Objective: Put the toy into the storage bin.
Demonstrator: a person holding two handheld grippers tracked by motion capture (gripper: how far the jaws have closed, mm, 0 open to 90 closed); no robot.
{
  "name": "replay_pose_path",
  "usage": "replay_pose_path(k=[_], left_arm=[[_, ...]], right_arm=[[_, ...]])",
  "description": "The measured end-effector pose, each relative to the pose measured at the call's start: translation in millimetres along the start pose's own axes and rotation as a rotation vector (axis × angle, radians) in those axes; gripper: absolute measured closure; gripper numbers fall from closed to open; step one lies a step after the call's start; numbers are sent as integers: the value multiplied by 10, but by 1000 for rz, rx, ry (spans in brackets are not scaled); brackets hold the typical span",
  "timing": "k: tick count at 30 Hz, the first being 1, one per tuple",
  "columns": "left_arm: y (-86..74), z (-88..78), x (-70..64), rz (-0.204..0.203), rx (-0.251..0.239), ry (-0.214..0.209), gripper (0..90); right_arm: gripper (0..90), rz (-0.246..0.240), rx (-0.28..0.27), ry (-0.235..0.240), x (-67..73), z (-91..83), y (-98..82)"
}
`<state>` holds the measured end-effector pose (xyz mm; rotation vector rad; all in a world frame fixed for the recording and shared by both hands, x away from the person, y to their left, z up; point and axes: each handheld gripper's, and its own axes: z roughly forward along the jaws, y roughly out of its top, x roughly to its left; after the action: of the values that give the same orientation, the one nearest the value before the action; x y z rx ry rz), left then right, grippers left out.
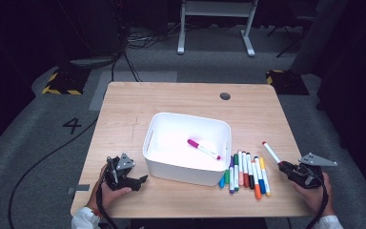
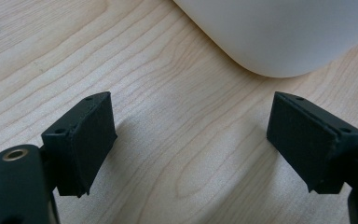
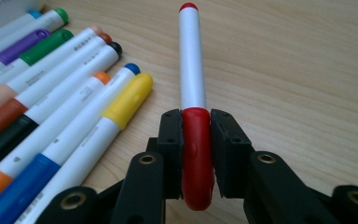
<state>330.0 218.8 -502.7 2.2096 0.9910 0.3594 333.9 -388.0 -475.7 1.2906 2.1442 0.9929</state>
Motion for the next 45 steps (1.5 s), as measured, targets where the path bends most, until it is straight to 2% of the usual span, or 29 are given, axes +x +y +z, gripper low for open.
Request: replay_pose_path(k=[10, 12, 21, 24, 27, 30, 32, 34, 36, 38, 45], left_arm=[[0, 0, 1, 0, 0, 0, 154], [0, 0, 0, 0, 0, 0, 154], [0, 0, 0, 0, 0, 0, 154], [0, 0, 0, 0, 0, 0, 154], [0, 0, 1, 1, 0, 0, 154], [0, 0, 1, 0, 0, 0, 155], [0, 0, 0, 0, 0, 0, 154], [0, 0, 0, 0, 0, 0, 154], [0, 0, 1, 0, 0, 0, 155], [0, 0, 0, 1, 0, 0, 154], [0, 0, 0, 1, 0, 0, 155]], right_arm=[[751, -25, -81, 20, 61, -169, 185], [751, -40, -107, 35, 96, -224, 263], [751, -78, -161, 89, 224, -339, 497], [751, -103, -184, 117, 322, -370, 642], [751, -123, -192, 123, 371, -384, 721], [751, -152, -227, 145, 486, -409, 911], [751, -163, -230, 149, 505, -411, 946], [751, -191, -244, 169, 614, -417, 1091], [751, -201, -246, 175, 641, -420, 1125], [751, -221, -246, 197, 743, -435, 1227], [751, -277, -242, 255, 964, -395, 1451]])
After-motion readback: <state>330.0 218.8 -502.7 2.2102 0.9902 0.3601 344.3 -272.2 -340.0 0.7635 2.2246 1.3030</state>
